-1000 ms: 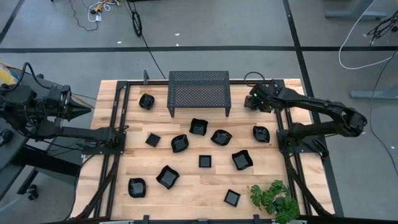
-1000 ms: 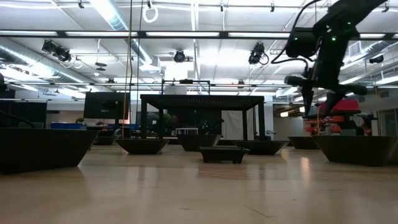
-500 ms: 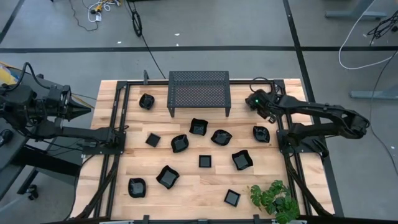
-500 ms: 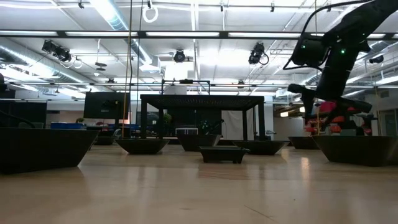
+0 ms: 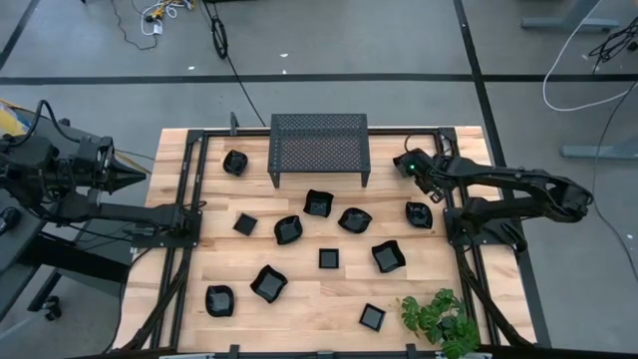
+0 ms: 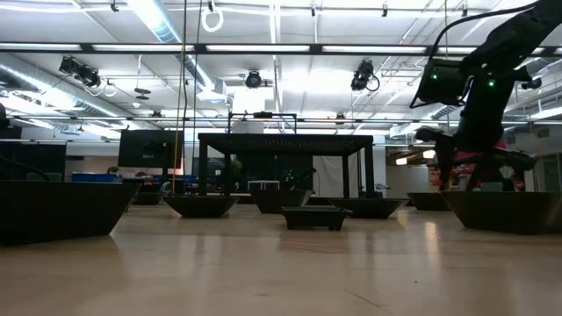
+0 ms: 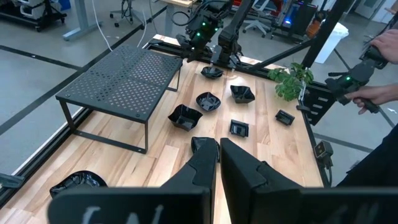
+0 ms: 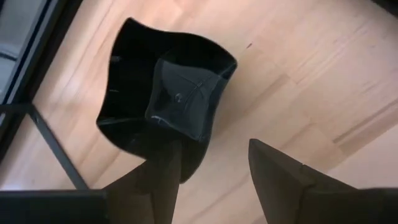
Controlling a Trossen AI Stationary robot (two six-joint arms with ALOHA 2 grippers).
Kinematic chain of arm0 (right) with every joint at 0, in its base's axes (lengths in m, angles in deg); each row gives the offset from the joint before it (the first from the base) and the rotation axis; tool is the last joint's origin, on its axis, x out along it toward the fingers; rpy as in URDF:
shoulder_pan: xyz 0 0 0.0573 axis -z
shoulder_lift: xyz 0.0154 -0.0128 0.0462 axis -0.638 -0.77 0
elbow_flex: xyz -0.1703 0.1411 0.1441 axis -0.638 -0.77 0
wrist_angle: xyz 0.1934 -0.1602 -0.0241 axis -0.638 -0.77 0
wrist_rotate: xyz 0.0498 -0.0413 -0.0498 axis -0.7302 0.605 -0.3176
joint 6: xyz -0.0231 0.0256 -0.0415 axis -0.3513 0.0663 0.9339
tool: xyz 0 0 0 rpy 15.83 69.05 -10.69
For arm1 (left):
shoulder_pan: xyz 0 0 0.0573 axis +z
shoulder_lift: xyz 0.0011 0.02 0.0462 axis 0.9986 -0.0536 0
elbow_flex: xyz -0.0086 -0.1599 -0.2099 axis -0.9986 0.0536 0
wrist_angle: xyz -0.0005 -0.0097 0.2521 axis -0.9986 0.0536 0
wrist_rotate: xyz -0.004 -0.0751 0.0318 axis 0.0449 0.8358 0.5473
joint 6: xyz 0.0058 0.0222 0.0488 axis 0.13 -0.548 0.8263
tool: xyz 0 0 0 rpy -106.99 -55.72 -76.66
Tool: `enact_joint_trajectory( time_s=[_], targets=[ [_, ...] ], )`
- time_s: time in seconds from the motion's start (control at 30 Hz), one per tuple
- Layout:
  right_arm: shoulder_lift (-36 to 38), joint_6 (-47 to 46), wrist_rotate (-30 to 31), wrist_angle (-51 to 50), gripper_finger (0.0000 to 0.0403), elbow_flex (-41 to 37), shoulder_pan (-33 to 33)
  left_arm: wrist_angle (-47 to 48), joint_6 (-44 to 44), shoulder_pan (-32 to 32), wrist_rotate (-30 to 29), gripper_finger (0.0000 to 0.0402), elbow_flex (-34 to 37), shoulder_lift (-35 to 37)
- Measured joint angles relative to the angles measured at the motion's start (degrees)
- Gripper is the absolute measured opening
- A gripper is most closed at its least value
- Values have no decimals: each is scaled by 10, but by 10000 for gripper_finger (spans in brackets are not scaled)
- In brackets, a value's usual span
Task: Pick & Place Mini shaped plates
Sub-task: Put the distorted square plate on the shelf
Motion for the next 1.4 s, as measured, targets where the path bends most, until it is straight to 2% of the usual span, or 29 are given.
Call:
enact_joint_trajectory(
  time_s=[0.27, 0.63, 1.17, 1.4],
  targets=[
    [-33, -22, 35, 21, 190, -8, 1, 0, 0, 0, 0, 25, 0, 0],
    [-69, -22, 29, 77, 183, -8, 5, 0, 0, 0, 0, 25, 0, 0],
    [-69, -20, 13, 75, 72, -8, 5, 0, 0, 0, 0, 25, 0, 0],
    [-69, -20, 9, 75, 36, -8, 5, 0, 0, 0, 0, 25, 0, 0]
  ],
)
